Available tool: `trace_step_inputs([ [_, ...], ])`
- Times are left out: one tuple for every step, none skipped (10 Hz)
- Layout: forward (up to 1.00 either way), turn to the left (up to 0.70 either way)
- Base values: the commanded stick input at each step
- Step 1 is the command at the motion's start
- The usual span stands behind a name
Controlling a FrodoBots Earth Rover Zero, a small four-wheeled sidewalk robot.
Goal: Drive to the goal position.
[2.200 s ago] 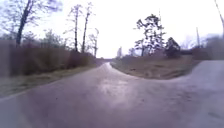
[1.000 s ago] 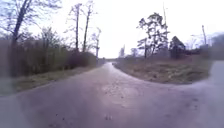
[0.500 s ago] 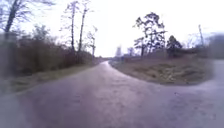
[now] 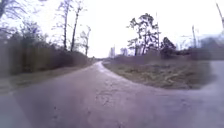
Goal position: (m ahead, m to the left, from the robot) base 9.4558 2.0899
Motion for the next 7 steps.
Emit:
trace_step_inputs([
  [1.0,0.0],
  [1.0,0.0],
  [1.0,0.0],
  [1.0,0.0],
  [1.0,0.0],
  [1.0,0.0],
  [1.0,0.0],
])
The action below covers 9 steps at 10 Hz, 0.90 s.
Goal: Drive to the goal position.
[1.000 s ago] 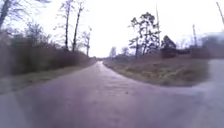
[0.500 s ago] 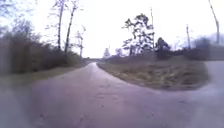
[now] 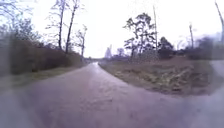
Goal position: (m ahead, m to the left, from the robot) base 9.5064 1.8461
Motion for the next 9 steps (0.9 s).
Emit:
trace_step_inputs([
  [1.0,0.0],
  [1.0,0.0],
  [1.0,0.0],
  [1.0,0.16],
  [1.0,0.39],
  [1.0,0.2],
  [1.0,0.0],
  [1.0,0.0],
  [1.0,0.0],
])
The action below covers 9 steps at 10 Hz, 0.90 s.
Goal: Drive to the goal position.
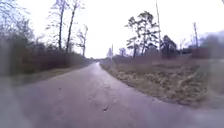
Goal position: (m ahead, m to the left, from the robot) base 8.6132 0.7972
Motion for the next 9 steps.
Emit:
trace_step_inputs([
  [1.0,0.0],
  [1.0,0.0],
  [1.0,0.0],
  [1.0,0.0],
  [1.0,0.0],
  [1.0,0.0],
  [1.0,0.0],
  [1.0,0.0],
  [1.0,0.0],
])
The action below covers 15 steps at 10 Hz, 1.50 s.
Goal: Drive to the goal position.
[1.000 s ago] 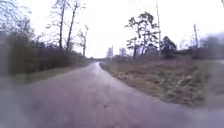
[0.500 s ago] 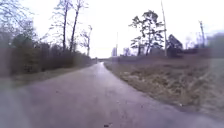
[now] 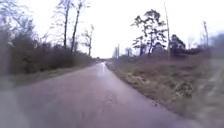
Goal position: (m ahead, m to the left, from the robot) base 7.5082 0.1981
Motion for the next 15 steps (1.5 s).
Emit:
trace_step_inputs([
  [1.0,0.0],
  [1.0,0.0],
  [1.0,0.0],
  [1.0,0.0],
  [1.0,0.0],
  [1.0,0.0],
  [1.0,0.0],
  [1.0,0.0],
  [0.85,0.0],
  [0.0,0.0],
  [0.0,0.0],
  [0.0,0.0],
  [0.0,0.0],
  [0.0,0.0],
  [0.0,0.0],
])
